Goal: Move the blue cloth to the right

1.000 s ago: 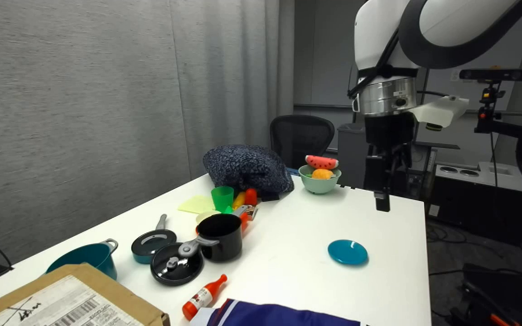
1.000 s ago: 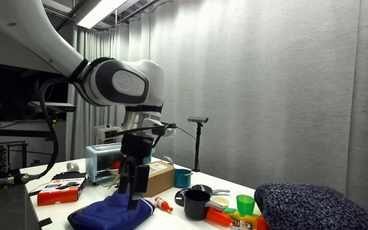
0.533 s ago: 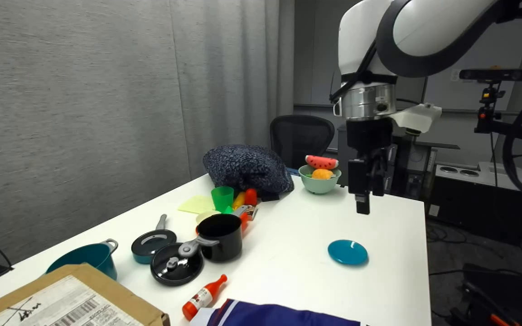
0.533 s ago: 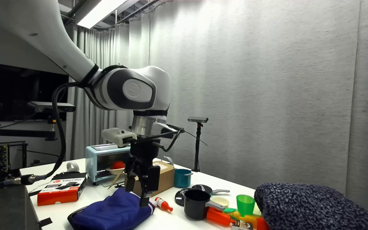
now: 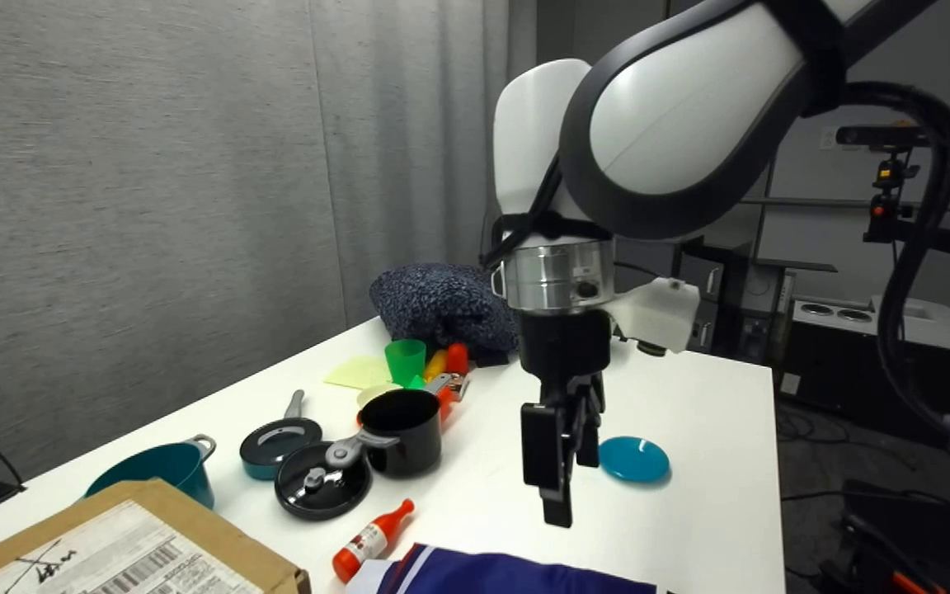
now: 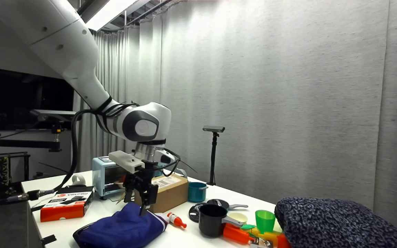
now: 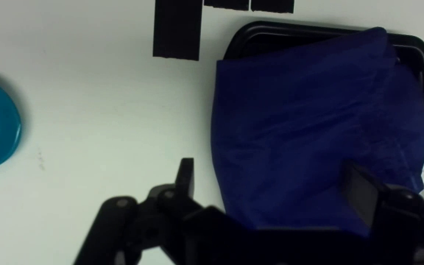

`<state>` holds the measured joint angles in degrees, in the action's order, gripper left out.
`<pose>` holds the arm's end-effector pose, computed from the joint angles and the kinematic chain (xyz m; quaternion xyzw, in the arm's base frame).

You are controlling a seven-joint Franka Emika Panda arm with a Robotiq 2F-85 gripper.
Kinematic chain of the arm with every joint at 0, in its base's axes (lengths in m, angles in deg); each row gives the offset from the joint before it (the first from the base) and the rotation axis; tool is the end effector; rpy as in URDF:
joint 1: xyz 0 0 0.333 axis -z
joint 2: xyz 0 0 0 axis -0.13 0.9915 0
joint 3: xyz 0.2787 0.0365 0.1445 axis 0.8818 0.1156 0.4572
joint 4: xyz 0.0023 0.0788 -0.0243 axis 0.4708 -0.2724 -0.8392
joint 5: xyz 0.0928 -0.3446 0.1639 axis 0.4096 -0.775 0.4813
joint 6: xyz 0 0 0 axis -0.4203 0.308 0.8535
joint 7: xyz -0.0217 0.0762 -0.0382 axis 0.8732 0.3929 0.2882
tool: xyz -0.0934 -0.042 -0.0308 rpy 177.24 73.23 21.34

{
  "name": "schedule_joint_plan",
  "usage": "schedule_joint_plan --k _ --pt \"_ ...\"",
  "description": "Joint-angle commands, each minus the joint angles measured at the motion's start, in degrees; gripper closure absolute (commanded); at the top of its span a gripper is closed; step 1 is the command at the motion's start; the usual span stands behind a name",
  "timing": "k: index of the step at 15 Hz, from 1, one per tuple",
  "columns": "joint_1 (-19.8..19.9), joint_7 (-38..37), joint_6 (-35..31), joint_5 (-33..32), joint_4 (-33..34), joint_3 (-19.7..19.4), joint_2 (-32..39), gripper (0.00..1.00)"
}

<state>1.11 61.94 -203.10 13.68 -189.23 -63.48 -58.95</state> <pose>0.4982 0.1268 0.3263 -0.9936 -0.0465 0.0817 0.0625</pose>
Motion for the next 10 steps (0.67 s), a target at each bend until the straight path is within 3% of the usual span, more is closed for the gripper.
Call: schedule_joint_plan --k 1,6,10 --pt "-0.23 0.00 0.13 -0.01 0.67 -0.09 0.68 0.00" --pt "-0.06 0.05 0.14 -0.02 1.24 -0.47 0.97 0.00" --pt "-0.06 -3.29 -4.55 -1.93 1.51 -0.90 2.78 0.00"
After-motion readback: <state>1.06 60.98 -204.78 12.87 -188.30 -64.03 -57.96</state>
